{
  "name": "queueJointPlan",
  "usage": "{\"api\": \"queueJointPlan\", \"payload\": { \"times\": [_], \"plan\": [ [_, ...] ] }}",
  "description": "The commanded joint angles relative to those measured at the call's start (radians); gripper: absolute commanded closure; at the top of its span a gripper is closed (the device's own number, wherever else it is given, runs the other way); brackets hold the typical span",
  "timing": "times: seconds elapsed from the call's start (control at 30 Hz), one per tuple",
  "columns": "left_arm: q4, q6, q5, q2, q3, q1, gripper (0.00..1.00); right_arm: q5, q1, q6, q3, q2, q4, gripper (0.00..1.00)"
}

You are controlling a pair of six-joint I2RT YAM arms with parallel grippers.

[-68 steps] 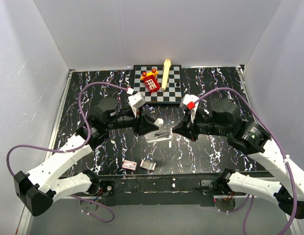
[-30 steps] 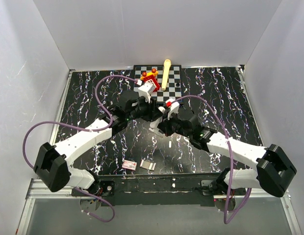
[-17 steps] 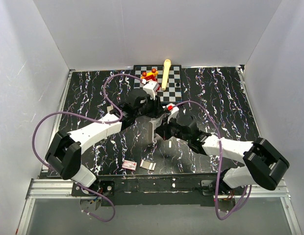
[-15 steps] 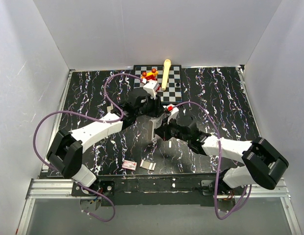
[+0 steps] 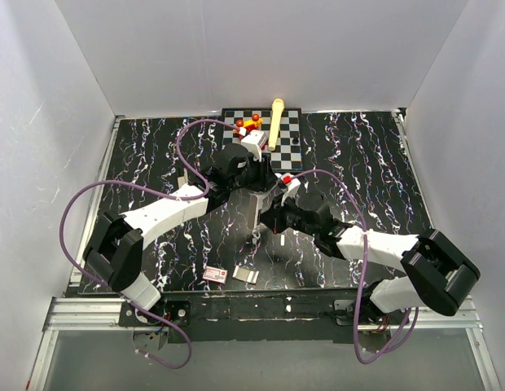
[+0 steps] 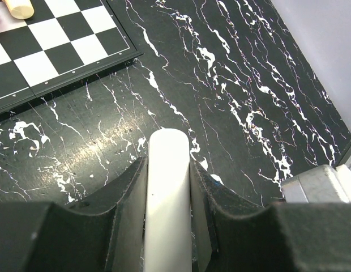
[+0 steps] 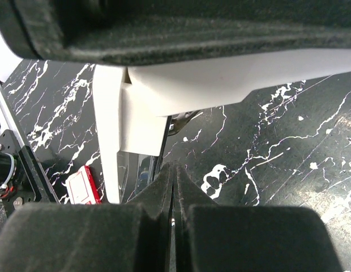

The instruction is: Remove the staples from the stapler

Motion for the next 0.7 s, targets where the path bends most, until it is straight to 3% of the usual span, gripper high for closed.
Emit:
{"api": "queueJointPlan", "payload": {
  "times": [0.0, 0.67],
  "plan": [
    [0.035, 0.009, -0.001, -0.051, 0.043, 0.001, 1.00, -0.029, -0.003, -0.010, -0.003, -0.052, 0.026, 0.99],
    [-0.179, 0.056, 0.145, -0.318, 0.030, 0.001, 1.00, 0.115, -0.006, -0.151, 0.109, -0.302, -0.350, 0.99]
  ]
}}
